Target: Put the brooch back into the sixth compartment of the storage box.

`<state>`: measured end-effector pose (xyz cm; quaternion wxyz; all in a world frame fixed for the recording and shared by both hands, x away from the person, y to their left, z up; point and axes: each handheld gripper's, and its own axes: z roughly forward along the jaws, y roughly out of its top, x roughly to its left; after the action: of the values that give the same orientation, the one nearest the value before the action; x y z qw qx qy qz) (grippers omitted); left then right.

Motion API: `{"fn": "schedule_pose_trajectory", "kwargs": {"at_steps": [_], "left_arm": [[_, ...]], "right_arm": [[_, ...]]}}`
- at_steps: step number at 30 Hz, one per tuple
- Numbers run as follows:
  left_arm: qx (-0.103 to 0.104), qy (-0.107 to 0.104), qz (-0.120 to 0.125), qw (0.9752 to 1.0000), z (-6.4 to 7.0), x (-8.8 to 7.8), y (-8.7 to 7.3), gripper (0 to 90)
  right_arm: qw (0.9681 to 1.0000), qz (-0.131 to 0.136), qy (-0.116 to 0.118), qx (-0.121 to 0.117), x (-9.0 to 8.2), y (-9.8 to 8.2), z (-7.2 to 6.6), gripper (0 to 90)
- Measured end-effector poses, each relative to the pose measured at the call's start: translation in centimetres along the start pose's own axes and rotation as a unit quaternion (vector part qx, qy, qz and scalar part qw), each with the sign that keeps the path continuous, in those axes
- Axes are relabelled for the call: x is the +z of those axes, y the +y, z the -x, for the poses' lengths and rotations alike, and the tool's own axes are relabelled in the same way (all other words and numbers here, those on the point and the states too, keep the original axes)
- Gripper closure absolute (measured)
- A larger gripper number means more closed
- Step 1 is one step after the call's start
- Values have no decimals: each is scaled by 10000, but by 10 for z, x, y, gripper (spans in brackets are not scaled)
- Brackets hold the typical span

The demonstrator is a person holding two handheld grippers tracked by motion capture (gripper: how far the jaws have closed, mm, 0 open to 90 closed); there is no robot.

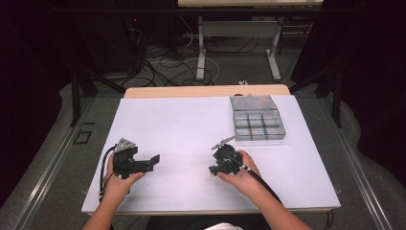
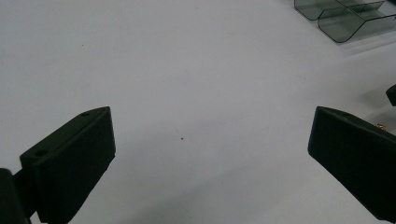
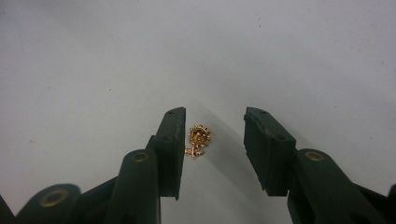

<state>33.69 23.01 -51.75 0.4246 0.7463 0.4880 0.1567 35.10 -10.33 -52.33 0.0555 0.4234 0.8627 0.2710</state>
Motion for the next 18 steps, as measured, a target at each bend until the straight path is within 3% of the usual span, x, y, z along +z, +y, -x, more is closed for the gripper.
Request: {"fn": "schedule_pose_trajectory", "kwargs": {"at_steps": [3,5,6,7,9,14,15,16,17,18], "left_arm": [[0,-25,-35,10000,0,1,0,11],[-7,-12,-8,10000,1,2,0,11],[1,-17,-12,10000,0,2,0,11],[-3,-22,-14,10000,1,2,0,11],[2,-26,-13,10000,1,2,0,11],[10,-27,-12,10000,1,2,0,11],[11,-29,-13,10000,1,2,0,11],[10,-27,-13,10000,1,2,0,12],[8,-25,-13,10000,1,2,0,11],[8,-25,-13,10000,1,2,0,11]], "right_arm": [[9997,-90,122,168,3,1,-2,616],[9997,-150,154,142,5,1,0,630],[9994,63,272,201,8,1,0,633],[9990,-171,303,271,7,2,0,635],[9990,-237,236,309,7,4,0,639],[9988,-151,326,323,12,5,0,653],[9984,-301,302,376,11,6,-1,656],[9988,-74,349,339,16,5,0,658],[9985,-314,296,338,14,6,0,659],[9985,-294,272,370,15,6,0,661]]}}
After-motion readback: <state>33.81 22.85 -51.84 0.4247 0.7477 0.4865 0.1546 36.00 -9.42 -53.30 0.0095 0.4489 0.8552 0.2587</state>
